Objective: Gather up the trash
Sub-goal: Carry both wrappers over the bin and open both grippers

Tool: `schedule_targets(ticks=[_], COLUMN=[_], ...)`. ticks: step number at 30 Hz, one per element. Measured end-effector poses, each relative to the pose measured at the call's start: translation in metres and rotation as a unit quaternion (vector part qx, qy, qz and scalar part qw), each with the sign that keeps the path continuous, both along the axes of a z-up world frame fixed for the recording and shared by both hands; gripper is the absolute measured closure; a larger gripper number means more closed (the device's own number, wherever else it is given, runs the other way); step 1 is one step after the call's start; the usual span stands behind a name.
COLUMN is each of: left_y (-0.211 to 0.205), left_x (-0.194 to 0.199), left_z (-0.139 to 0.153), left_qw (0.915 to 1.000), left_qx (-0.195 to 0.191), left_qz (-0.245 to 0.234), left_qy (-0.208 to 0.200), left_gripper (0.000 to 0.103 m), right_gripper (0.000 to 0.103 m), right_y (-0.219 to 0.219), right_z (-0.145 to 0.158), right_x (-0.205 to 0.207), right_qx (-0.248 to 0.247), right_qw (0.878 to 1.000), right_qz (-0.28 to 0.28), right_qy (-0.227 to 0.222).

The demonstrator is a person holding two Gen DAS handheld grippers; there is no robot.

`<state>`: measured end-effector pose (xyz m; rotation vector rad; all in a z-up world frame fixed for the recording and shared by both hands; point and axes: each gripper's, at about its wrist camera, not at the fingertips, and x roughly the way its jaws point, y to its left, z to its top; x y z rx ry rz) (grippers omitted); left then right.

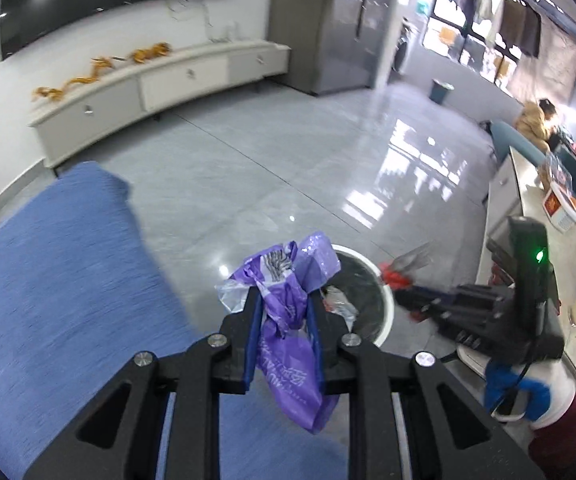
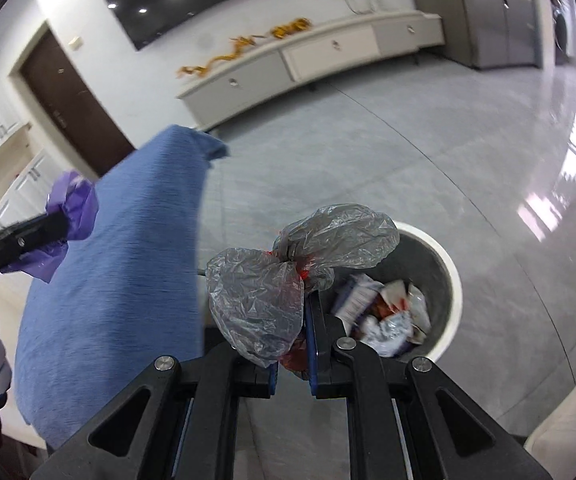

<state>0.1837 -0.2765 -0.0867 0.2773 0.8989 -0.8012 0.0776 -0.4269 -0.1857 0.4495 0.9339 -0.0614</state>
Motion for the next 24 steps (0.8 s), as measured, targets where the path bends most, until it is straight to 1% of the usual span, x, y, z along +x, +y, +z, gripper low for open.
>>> schedule_targets(ticks=[3, 7, 11, 13, 14, 15, 18, 20, 24], left_y=[-0.042, -0.089, -0.114, -0.121, -0.123, -0.125, -0.124, -0.123, -0.106], left_x=[0.010, 0.032, 0.049, 0.050, 0.052, 0.053, 0.047, 0.042, 0.031], left_z=[-0.017, -0.045, -0.071, -0.082, -0.085, -0.085, -0.083, -0.080, -0.062], left_qw=[0.9996, 0.9984, 0.9963, 0.9956, 0.9953, 0.9955, 0.9960, 0.9966, 0.9989], left_qx=[0.014, 0.022, 0.027, 0.032, 0.036, 0.035, 0.032, 0.030, 0.022], left_qz=[-0.017, -0.022, -0.018, -0.019, -0.017, -0.015, -0.014, -0.015, -0.006], left_qy=[0.018, 0.048, 0.079, 0.086, 0.088, 0.087, 0.083, 0.075, 0.042], left_gripper=[0.080, 0.078, 0.070, 0.064, 0.058, 0.057, 0.053, 0.052, 0.052], right_gripper=[0.091, 0.087, 0.083, 0.070, 0.066, 0.060, 0.058, 0.056, 0.055], right_y=[-0.020, -0.035, -0.050, -0.056, -0.058, -0.059, -0.063, -0.063, -0.060], right_z=[-0.020, -0.043, -0.063, -0.073, -0.077, -0.081, -0.084, -0.082, -0.070], right_x=[0.004, 0.016, 0.030, 0.035, 0.038, 0.041, 0.044, 0.043, 0.036], right_qx=[0.011, 0.012, 0.013, 0.016, 0.014, 0.014, 0.010, 0.003, -0.014], right_qw=[1.000, 0.999, 0.999, 0.998, 0.998, 0.998, 0.997, 0.997, 0.997], right_qz=[-0.013, -0.020, -0.027, -0.029, -0.031, -0.032, -0.038, -0.039, -0.044], right_qy=[0.015, 0.031, 0.043, 0.047, 0.053, 0.058, 0.063, 0.063, 0.055])
